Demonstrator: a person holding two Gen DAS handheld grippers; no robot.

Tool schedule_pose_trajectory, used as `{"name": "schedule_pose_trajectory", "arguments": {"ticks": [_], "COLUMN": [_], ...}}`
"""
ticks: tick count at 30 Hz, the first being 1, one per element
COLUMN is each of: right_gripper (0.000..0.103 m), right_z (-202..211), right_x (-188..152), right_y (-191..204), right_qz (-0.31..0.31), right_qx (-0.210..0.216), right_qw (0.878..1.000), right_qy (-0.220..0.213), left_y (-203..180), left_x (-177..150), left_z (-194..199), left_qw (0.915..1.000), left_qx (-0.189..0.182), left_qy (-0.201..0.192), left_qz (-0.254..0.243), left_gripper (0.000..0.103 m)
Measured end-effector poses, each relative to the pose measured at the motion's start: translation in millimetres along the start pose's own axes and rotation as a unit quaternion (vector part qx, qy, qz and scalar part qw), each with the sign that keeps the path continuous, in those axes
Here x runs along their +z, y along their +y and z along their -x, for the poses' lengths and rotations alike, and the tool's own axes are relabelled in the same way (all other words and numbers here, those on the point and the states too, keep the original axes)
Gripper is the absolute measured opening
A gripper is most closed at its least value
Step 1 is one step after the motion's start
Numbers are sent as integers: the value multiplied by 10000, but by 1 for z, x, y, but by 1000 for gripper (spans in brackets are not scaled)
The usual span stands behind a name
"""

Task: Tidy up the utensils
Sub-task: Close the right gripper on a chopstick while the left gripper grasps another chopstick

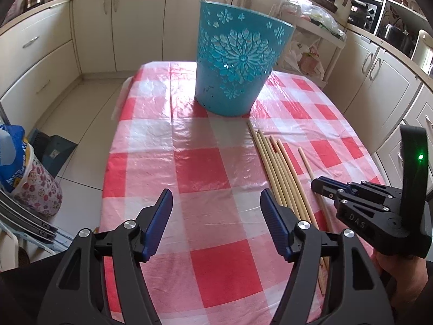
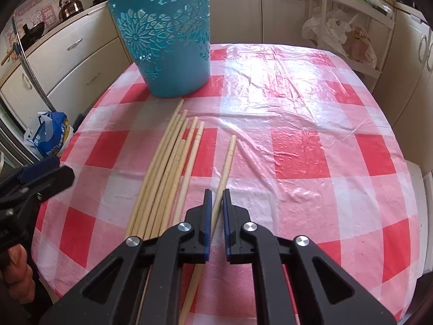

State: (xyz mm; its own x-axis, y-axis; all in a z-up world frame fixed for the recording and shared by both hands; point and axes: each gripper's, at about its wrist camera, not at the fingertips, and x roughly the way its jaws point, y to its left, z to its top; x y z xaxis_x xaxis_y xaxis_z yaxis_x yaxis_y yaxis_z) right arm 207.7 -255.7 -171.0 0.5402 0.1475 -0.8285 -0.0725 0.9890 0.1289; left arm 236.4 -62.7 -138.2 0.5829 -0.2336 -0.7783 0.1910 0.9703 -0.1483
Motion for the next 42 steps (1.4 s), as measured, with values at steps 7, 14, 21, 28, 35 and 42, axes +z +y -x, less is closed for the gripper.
{"name": "schedule_pose_trajectory", "arguments": {"ticks": [7,14,21,28,35,42], "right_gripper": [8,9,9,9,9,9], "right_z": [0,3,2,2,2,-1], "right_x": [0,-2,-1,-1,-3,2], "right_y": [-3,-10,-12,-12,-11,-12], "right_qz": [11,-87,-86,-96,-87,-141], "right_qx": [39,184,245,255,260,324], "right_qw": [10000,9998,9997,9996,9996,9993], "right_qy": [-29,-20,-23,-22,-33,-80], "left_y": [-16,-34,-46,-53,-55,-30], "left_x": [17,45,50,45,34,22], "left_z": [-34,-75,-89,-88,-78,-60], "left_qw": [9997,9984,9973,9962,9944,9906], "left_qx": [89,416,566,638,710,177], "left_qy": [237,395,445,466,426,475], "left_qz": [12,16,-129,-355,-661,-1270], "left_gripper": [66,66,66,66,45,15]}}
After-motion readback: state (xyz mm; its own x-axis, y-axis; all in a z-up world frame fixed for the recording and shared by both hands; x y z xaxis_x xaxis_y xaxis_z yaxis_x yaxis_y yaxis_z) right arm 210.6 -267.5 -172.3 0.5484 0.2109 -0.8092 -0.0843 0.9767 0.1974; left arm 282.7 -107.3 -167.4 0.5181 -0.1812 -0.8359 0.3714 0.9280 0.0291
